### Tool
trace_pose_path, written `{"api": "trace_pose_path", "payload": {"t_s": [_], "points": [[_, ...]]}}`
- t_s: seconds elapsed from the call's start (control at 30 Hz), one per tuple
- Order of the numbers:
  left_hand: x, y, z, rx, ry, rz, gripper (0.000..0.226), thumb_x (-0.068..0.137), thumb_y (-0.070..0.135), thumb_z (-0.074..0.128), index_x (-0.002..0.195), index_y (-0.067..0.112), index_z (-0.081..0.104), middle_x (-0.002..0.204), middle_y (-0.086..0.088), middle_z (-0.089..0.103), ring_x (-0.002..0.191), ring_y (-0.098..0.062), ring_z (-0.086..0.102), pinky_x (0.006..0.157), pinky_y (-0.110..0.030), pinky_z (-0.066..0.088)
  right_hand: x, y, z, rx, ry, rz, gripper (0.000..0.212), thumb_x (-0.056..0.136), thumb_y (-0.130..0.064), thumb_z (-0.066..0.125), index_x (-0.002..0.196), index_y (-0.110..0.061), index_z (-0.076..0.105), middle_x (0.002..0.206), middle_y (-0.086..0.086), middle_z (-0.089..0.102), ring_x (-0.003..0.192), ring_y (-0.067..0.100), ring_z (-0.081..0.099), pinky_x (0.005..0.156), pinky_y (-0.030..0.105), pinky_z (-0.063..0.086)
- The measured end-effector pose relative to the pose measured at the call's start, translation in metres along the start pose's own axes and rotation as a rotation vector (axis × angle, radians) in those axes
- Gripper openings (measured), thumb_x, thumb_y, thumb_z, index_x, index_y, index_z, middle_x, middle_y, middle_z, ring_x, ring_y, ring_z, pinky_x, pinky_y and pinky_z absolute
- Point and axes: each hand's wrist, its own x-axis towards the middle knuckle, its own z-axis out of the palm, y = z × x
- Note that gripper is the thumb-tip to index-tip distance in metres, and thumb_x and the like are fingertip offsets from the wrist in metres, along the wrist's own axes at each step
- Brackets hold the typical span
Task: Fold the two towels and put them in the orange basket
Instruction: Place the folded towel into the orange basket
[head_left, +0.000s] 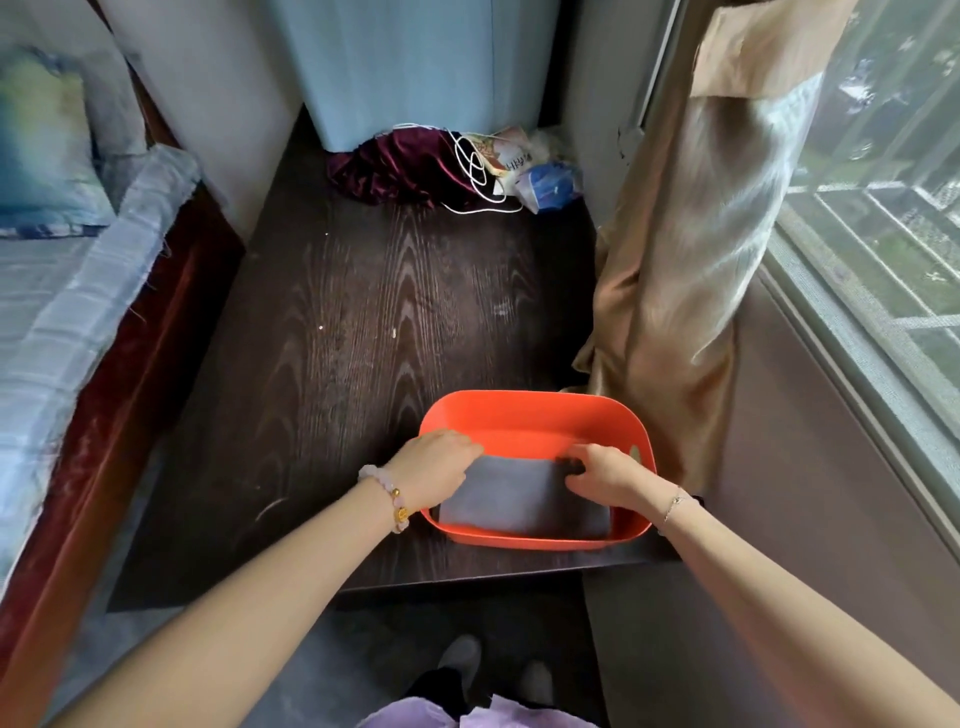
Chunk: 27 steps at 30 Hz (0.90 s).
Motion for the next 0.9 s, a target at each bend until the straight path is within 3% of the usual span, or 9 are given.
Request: {"api": "trace_pose_path", "payload": {"t_s": [0.1,0.27,0.47,0.57,0.73,0.83,0.9], "points": [[-0.003,-0.004,0.001,0.002,-0.022,0.029,0.031,0.089,0.005,0.038,0.110,0.016,0.059,0.108,0.000,0.062,0.100,-0.019,0.054,0.087,-0.038,0.047,-0.001,0.001,-0.001,0.050,-0.042,-0.013,0.038,0.088,-0.013,0.049,0.126,-0.017,0.056,0.117,0.007,0.063,0.106,0.027,0.057,0.080,0.025,0.040],[-0.008,-0.001,0.002,0.067,-0.005,0.054,0.038,0.087,-0.001,0.038,0.114,0.016,0.058,0.111,0.001,0.062,0.101,-0.021,0.054,0.089,-0.037,0.045,0.000,0.005,0.002,0.054,-0.054,-0.026,0.044,0.087,-0.008,0.046,0.128,-0.019,0.055,0.122,0.008,0.061,0.110,0.029,0.055,0.085,0.027,0.040],[-0.006,0.005,0.000,0.107,-0.022,0.016,0.032,0.086,-0.004,0.036,0.101,0.013,0.059,0.095,-0.001,0.062,0.088,-0.021,0.053,0.076,-0.036,0.047,-0.002,0.003,0.001,0.050,-0.088,-0.051,0.042,0.087,-0.005,0.042,0.126,-0.014,0.057,0.122,0.009,0.061,0.111,0.029,0.054,0.088,0.029,0.041],[-0.005,0.006,0.000,0.116,-0.028,0.008,0.033,0.087,-0.003,0.036,0.103,0.013,0.059,0.097,-0.002,0.062,0.090,-0.021,0.054,0.075,-0.034,0.047,-0.004,0.005,0.003,0.055,-0.074,-0.048,0.041,0.087,-0.007,0.043,0.125,-0.014,0.056,0.121,0.010,0.061,0.110,0.030,0.055,0.086,0.029,0.041],[-0.007,0.007,0.002,0.128,-0.011,-0.006,0.035,0.087,-0.001,0.035,0.106,0.016,0.060,0.104,0.000,0.063,0.094,-0.020,0.056,0.089,-0.035,0.044,-0.010,0.005,0.001,0.095,0.034,-0.044,0.043,0.090,-0.009,0.045,0.132,-0.016,0.050,0.131,0.005,0.057,0.120,0.024,0.052,0.097,0.025,0.037],[-0.008,0.011,0.001,0.171,-0.023,-0.014,0.033,0.085,-0.001,0.035,0.103,0.016,0.059,0.105,0.001,0.062,0.100,-0.020,0.055,0.105,-0.036,0.031,-0.012,0.005,-0.002,0.083,0.116,-0.038,0.044,0.087,-0.012,0.046,0.131,-0.020,0.051,0.130,0.003,0.058,0.122,0.023,0.052,0.104,0.033,0.037],[-0.007,0.014,-0.002,0.173,0.003,-0.014,0.036,0.086,0.000,0.035,0.108,0.017,0.057,0.111,0.002,0.061,0.109,-0.018,0.053,0.109,-0.037,0.026,-0.016,0.004,-0.004,0.070,0.171,-0.052,0.045,0.085,-0.011,0.047,0.129,-0.019,0.053,0.127,0.005,0.060,0.119,0.025,0.054,0.100,0.037,0.042]]}}
